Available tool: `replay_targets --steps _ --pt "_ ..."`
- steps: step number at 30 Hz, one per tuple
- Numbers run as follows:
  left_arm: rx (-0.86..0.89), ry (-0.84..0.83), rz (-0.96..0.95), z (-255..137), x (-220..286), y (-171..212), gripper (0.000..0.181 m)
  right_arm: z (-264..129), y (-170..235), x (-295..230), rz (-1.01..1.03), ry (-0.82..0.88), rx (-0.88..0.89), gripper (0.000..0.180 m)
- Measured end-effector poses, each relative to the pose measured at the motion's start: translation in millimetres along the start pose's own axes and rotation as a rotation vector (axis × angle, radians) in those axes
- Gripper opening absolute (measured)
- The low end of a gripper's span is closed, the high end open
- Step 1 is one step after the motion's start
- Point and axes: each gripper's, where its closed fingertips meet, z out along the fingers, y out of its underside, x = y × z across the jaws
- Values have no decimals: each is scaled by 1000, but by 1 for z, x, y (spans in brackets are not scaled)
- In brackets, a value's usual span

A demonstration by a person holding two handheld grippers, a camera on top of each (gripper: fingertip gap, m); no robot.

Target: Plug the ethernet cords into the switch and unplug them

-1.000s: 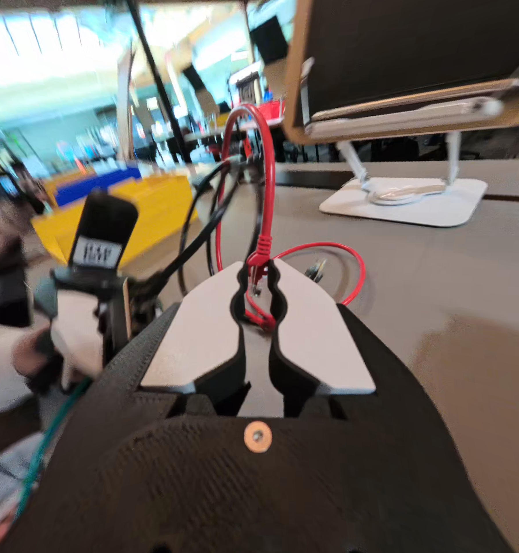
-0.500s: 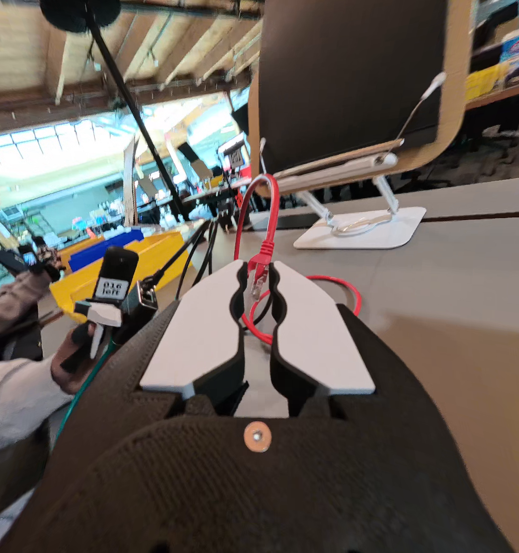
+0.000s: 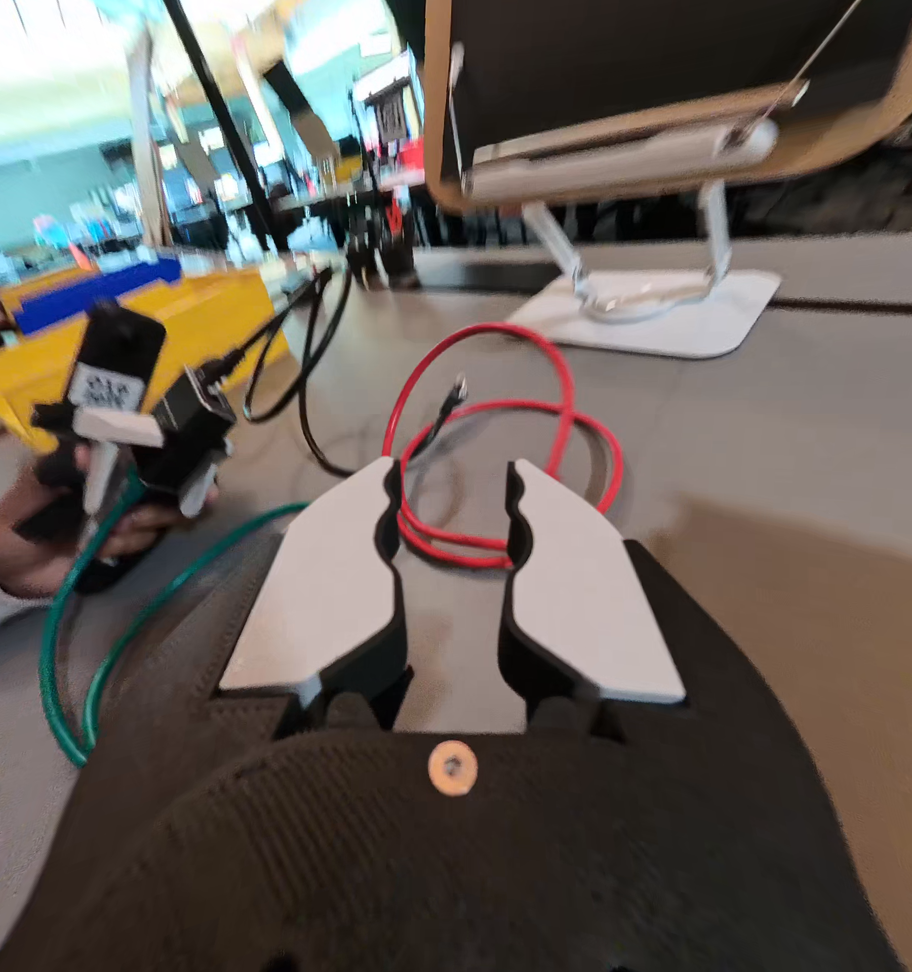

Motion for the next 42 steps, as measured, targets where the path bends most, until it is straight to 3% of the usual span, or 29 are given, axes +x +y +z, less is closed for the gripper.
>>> replay_targets --steps 3,10,13,18,20,26,32,42 --pt "-1 -1 4 0 0 0 29 14 17 -13 -49 -37 -105 42" --pt "0 9 -9 1 0 0 29 31 40 -22 -388 -37 -290 60" --pt "2 12 -13 1 0 0 30 45 48 -16 -453 -63 -367 51" --pt "15 24 -32 -1 0 -2 29 61 84 -10 -389 -152 -601 52" --pt "19 27 -37 -1 0 -3 29 62 82 -9 -401 -150 -593 30" --pt "18 38 -45 -1 1 -3 29 56 39 -8 -530 -63 -384 13" --pt "20 51 -48 -2 2 -4 28 27 -34 0 -355 -2 -69 7" --pt "33 75 -58 -3 5 -5 27 -32 -116 9 -65 -43 268 6"
